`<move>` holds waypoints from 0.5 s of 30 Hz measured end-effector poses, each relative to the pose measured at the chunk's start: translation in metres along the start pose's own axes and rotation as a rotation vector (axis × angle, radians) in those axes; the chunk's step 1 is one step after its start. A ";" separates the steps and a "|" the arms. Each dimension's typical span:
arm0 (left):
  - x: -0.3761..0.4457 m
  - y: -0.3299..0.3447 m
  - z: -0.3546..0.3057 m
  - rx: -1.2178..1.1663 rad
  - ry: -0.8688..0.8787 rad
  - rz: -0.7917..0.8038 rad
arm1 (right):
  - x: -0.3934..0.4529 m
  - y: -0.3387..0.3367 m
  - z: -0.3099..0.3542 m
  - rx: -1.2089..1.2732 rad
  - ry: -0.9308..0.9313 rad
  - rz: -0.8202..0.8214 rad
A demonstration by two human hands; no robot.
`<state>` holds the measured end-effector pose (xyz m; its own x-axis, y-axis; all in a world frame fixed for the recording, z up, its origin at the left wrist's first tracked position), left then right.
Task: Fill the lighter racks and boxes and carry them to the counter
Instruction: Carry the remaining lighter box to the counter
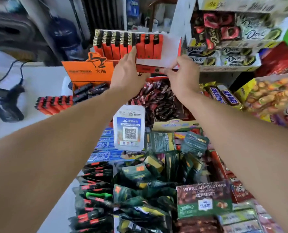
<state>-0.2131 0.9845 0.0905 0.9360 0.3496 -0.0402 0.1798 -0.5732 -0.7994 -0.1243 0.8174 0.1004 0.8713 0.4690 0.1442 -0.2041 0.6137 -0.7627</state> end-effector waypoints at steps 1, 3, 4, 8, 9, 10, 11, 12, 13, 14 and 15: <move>0.001 0.004 0.003 0.069 0.007 0.033 | 0.005 0.003 0.001 -0.034 0.001 -0.003; 0.002 0.014 0.008 0.209 0.035 0.100 | 0.011 0.008 0.002 -0.098 0.013 -0.009; 0.004 0.019 0.011 0.260 0.045 0.136 | 0.013 0.009 0.002 -0.112 0.018 -0.011; 0.007 0.024 0.014 0.308 0.057 0.177 | 0.019 0.010 0.004 -0.199 0.020 0.017; 0.006 0.025 0.014 0.313 0.063 0.175 | 0.019 0.010 0.005 -0.253 0.008 0.012; 0.005 0.025 0.014 0.323 0.069 0.178 | 0.019 0.009 0.007 -0.326 -0.015 -0.003; 0.004 0.026 0.015 0.333 0.067 0.184 | 0.018 0.009 0.010 -0.403 -0.054 -0.025; 0.004 0.027 0.016 0.337 0.062 0.191 | 0.018 0.011 0.012 -0.460 -0.095 -0.038; 0.003 0.027 0.017 0.339 0.058 0.198 | 0.018 0.014 0.014 -0.482 -0.122 -0.032; 0.003 0.027 0.017 0.344 0.056 0.205 | 0.020 0.017 0.015 -0.482 -0.135 -0.004; 0.003 0.027 0.017 0.355 0.054 0.214 | 0.023 0.022 0.015 -0.476 -0.141 0.041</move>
<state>-0.2103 0.9828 0.0585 0.9571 0.2060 -0.2036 -0.1267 -0.3345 -0.9338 -0.1152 0.8515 0.0963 0.7912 0.5882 0.1671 0.0184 0.2501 -0.9680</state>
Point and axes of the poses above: each hand's wrist, its own x-axis towards the middle knuckle, its own y-axis out of the palm, z = x × y, the point moved 6 cm from there along x, towards the middle knuckle, and after that the axes turned 12 degrees about z, right-handed, at the moved point
